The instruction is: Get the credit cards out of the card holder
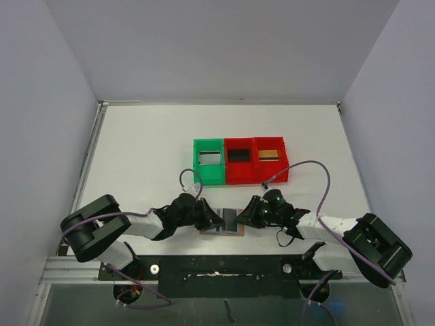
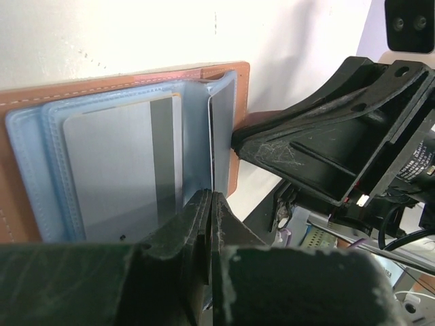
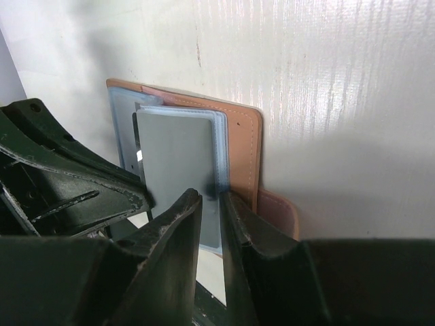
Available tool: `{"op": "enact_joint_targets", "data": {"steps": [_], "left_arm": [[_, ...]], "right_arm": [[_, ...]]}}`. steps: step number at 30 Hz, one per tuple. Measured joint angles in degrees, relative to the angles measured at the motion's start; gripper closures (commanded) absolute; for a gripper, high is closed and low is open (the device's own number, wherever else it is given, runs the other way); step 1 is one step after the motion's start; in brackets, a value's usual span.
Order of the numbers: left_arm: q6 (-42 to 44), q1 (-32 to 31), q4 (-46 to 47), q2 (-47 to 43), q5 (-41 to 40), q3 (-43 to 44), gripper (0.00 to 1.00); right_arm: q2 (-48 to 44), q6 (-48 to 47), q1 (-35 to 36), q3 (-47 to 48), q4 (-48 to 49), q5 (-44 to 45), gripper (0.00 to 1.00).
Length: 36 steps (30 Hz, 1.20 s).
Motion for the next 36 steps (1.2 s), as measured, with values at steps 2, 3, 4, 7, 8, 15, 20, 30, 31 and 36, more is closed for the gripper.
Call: {"op": "enact_joint_targets", "data": {"steps": [2,3,4,7,8,15,20,30,31,36], "left_arm": [[0.0,0.2,0.0,-0.8,0.0,-0.5,1.0],[-0.1,0.4,-0.1,-1.2,0.0,-0.7,1.0],[-0.1,0.5,-0.5,-1.6,0.0,-0.9,1.0],[0.0,0.7,-1.3,-2.8,-0.1,-1.0,1.0],[0.0,0.7,-1.5,-3.0,-0.1,-1.0,1.0],[0.1,0.8,-2.6,-3.4,-0.1,-1.0,1.0],[0.3,0.8,-2.6,-2.3,0.2,-1.0,1.0],[0.3,0.8,-2.3,-1.9,0.4,-1.0,1.0],[0.3,0.8,-2.3,-1.9,0.4,-1.0,1.0],[0.3,0.8,-2.3,-1.9,0.4,-1.0,0.98]], "right_arm": [[0.0,0.0,0.0,0.0,0.0,0.0,0.79],[0.0,0.0,0.0,0.1,0.0,0.0,0.79],[0.0,0.0,0.0,0.1,-0.1,0.0,0.79],[0.1,0.0,0.0,0.2,-0.2,0.0,0.79],[0.1,0.0,0.0,0.2,-0.3,0.0,0.79],[0.2,-0.5,0.1,0.9,-1.1,-0.1,0.76],[-2.8,-3.3,0.5,2.4,-7.3,0.1,0.74],[-3.8,-5.2,2.0,6.8,-6.4,-2.1,0.73],[-2.7,-5.2,2.3,7.0,-6.1,-2.1,0.73],[4.1,-4.9,2.7,7.3,-5.4,-2.2,0.74]]}}
